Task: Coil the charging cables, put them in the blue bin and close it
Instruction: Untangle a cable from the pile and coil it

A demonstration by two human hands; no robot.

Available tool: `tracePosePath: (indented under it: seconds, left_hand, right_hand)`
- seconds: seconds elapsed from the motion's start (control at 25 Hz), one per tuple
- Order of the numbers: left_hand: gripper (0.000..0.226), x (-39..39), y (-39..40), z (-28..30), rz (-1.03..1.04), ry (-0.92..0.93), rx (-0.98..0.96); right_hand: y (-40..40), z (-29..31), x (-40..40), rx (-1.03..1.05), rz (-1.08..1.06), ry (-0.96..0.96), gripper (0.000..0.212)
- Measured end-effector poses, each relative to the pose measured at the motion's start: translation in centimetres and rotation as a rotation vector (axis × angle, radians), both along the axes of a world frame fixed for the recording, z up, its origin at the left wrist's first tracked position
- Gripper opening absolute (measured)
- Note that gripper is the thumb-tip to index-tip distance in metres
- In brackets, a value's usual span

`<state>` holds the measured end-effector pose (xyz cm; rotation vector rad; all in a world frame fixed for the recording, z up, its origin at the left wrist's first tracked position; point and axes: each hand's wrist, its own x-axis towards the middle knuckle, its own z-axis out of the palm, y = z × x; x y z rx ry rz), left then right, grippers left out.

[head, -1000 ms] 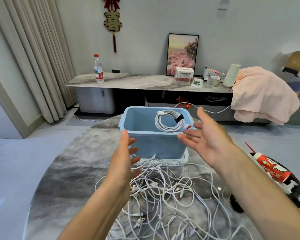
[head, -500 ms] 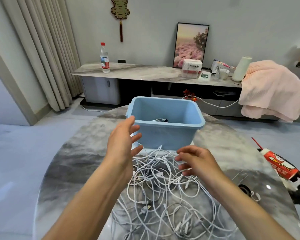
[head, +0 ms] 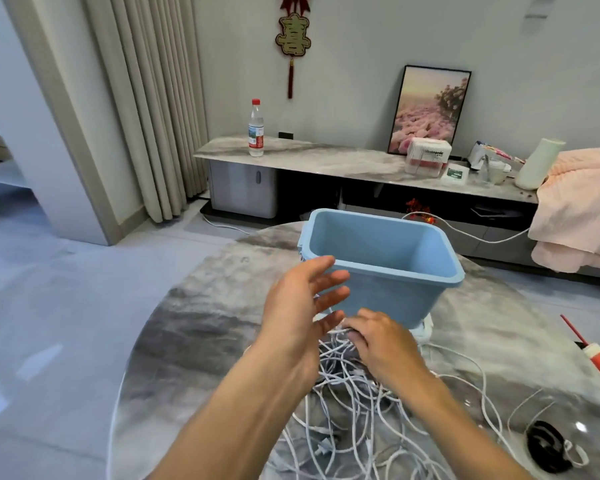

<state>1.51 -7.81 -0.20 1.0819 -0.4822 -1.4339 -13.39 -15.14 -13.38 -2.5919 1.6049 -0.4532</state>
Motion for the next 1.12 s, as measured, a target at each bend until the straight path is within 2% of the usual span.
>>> tracePosePath:
  seconds: [0.04, 0.08, 0.2, 0.24, 0.28, 0.4, 0.48, 0.56, 0.6, 0.64, 0.72, 0.76, 0.8, 0.88, 0.92, 1.0, 1.04, 1.12]
  left_hand:
    - [0.021, -0.1, 0.0, 0.0, 0.004, -0.096, -0.064]
    - [0.024, -0.3, 0.0, -0.2, -0.006, -0.314, -0.174]
    - [0.048, -1.2, 0.8, -1.9, -0.082, -1.476, -0.538]
    - [0.049, -1.5, 0.8, -2.4, -0.055, -1.616, -0.618]
    - [0.042, -1.5, 0.8, -2.4, -0.059, -1.596, -0.645]
    - [0.004, -1.1, -0.1, -3.0, -0.211, -1.195, -0.576]
    - [0.01, -1.0, -0.4, -3.1, -0.278, -1.019, -0.529]
    - [0.016, -1.1, -0.2, -2.6, -0.291, -0.887, -0.508]
    - [0.019, -1.1, -0.2, -2.4, -0.272, -0.843, -0.505]
    - [0.021, -1.1, -0.3, -2.2, -0.238, -0.803, -0.505]
    - [0.022, -0.9, -0.6, -2.1, -0.178, -0.782, -0.533]
    - [0.022, -1.1, -0.6, -2.3, -0.172, -0.802, -0.549]
    - [0.022, -1.3, -0.6, -2.6, -0.174, -0.847, -0.561]
    - [0.021, -1.9, -0.4, -2.8, -0.211, -0.904, -0.592]
    - [0.019, -2.2, -0.3, -2.7, -0.248, -0.884, -0.627]
    - [0.018, -2.4, -0.1, -2.7, -0.304, -0.826, -0.685]
    - [0.018, -2.3, -0.1, -2.6, -0.305, -0.813, -0.687]
    - [0.027, -1.7, 0.0, -2.2, -0.279, -0.81, -0.637]
  right_hand:
    - [0.4, 1.5, -0.9, -0.048, 0.022, -0.057, 0.013]
    - [0.8, 3.4, -1.8, -0.091, 0.033, -0.128, 0.011]
    - [3.5, 10.1, -4.1, -0.141, 0.088, -0.465, 0.014]
    - [4.8, 11.9, -4.6, -0.117, 0.095, -0.592, 0.014]
    - [5.8, 13.1, -5.0, -0.091, 0.079, -0.709, 0.015]
    - [7.1, 15.2, -7.2, -0.086, -0.065, -1.135, 0.016]
    - [6.5, 15.9, -9.9, -0.093, -0.233, -1.433, 0.016]
    - [5.5, 15.3, -12.9, -0.074, -0.421, -1.577, 0.022]
    - [5.0, 14.5, -14.3, -0.041, -0.523, -1.52, 0.025]
    - [4.6, 13.3, -15.4, 0.021, -0.637, -1.318, 0.029]
    - [4.5, 11.5, -15.8, 0.161, -0.758, -0.625, 0.048]
    - [4.8, 11.1, -15.0, 0.145, -0.693, -0.364, 0.06]
    - [5.2, 11.1, -13.5, 0.071, -0.544, -0.253, 0.07]
    - [6.5, 11.9, -9.3, -0.041, -0.157, -0.301, 0.075]
    - [7.2, 12.2, -7.0, -0.042, 0.007, -0.333, 0.07]
    - [7.7, 11.4, -4.3, -0.011, 0.24, -0.397, 0.047]
    - [7.6, 11.3, -4.0, 0.019, 0.285, -0.454, 0.033]
    - [6.6, 11.9, -5.2, 0.063, 0.224, -0.676, 0.017]
